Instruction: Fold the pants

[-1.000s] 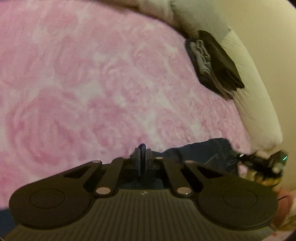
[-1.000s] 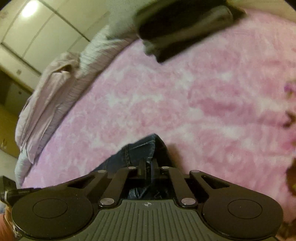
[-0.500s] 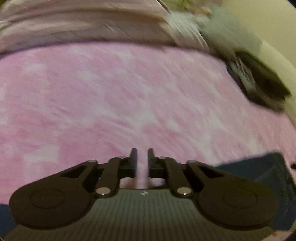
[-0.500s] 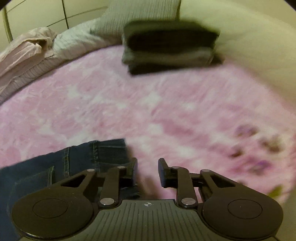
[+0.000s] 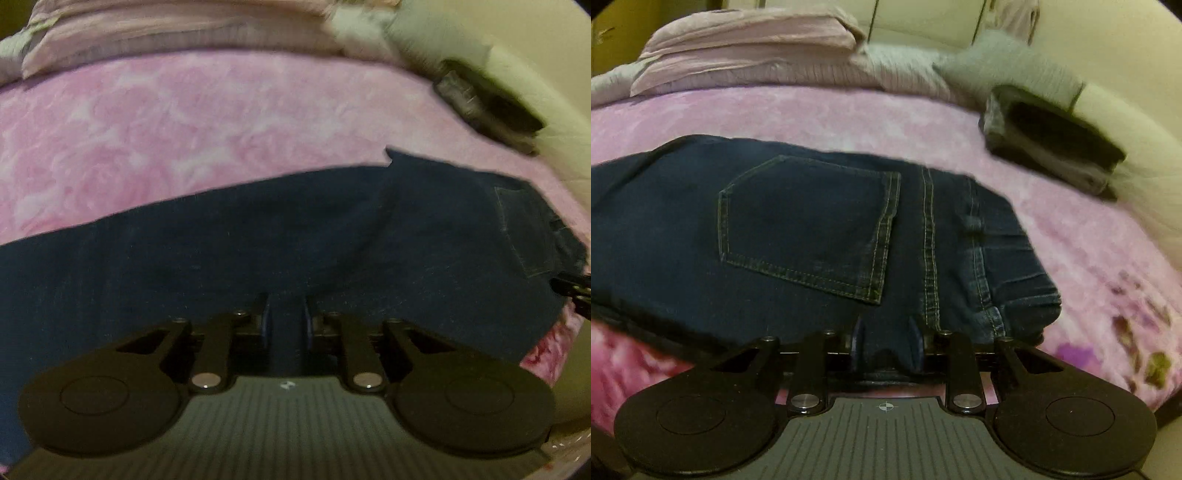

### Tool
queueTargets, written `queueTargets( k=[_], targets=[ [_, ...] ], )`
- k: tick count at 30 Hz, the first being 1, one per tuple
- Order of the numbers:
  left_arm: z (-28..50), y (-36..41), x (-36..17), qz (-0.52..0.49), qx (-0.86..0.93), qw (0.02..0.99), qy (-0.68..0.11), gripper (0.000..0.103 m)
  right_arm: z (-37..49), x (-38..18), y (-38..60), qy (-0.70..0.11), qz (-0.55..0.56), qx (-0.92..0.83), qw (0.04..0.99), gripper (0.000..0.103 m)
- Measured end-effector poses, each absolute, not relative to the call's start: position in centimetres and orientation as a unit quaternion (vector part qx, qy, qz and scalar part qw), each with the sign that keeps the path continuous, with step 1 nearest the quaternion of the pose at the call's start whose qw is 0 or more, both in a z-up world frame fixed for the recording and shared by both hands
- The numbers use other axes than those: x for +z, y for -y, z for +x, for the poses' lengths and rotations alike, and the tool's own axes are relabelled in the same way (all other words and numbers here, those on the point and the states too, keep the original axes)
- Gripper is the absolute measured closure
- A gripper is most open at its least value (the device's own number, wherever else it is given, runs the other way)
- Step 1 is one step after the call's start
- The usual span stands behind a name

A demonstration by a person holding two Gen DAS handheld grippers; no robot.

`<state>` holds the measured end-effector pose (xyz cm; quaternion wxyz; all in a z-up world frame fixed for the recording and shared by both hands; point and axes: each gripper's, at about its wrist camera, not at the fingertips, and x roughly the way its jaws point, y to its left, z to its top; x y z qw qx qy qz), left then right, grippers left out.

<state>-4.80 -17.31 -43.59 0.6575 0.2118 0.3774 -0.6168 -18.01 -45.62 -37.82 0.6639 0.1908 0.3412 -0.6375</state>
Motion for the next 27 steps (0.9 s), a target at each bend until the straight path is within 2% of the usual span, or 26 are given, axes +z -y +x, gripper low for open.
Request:
queueTargets(
  k=[4,8,10,13,15,18,20,21,22,24,25,27],
  targets=[
    [-4.2,16.7,-43.9,0.213,-0.650,0.644,-0.343,0.087,-17.7,-37.4,45.2,-0.307,0.195,-0.669,0.648,0.079],
    [-3.9,15.8,-44.1,0.194,-0.670,0.636,-0.329,0.084,-16.4,-35.8,43.0,-0.187,0.189,-0.691,0.672,0.078],
    [-4.3,14.9,-44.4,0.183,-0.682,0.640,-0.305,0.079,-14.4,-36.4,41.9,-0.157,0.177,-0.673,0.701,0.078],
    [-4.7,13.7,-45.2,0.164,-0.690,0.648,-0.276,0.078,-10.4,-39.8,40.9,-0.209,0.139,-0.665,0.704,0.078],
    [-4.7,12.8,-45.4,0.155,-0.698,0.647,-0.266,0.077,-8.7,-41.5,39.8,-0.213,0.087,-0.692,0.684,0.079],
    [-4.4,12.0,-44.5,0.161,-0.691,0.647,-0.280,0.077,-7.4,-39.9,40.4,-0.237,0.116,-0.714,0.649,0.078],
    [-3.9,10.8,-42.9,0.163,-0.681,0.653,-0.289,0.071,-6.7,-37.8,39.6,-0.207,0.140,-0.719,0.649,0.078],
    [-3.5,10.1,-42.4,0.159,-0.678,0.656,-0.289,0.060,-6.2,-37.3,38.9,-0.186,0.141,-0.714,0.660,0.075],
    [-3.2,9.4,-42.2,0.156,-0.675,0.660,-0.290,0.054,-5.3,-37.2,38.6,-0.185,0.145,-0.707,0.667,0.072],
    [-2.5,8.2,-42.4,0.159,-0.661,0.673,-0.291,0.055,-3.2,-38.4,39.2,-0.224,0.166,-0.684,0.673,0.062],
    [-2.0,7.6,-42.8,0.161,-0.652,0.682,-0.289,0.056,-2.3,-39.7,39.6,-0.248,0.186,-0.669,0.676,0.062],
    [-1.3,6.6,-43.4,0.171,-0.631,0.696,-0.297,0.056,-1.2,-40.6,39.2,-0.230,0.176,-0.700,0.652,0.061]
  ],
)
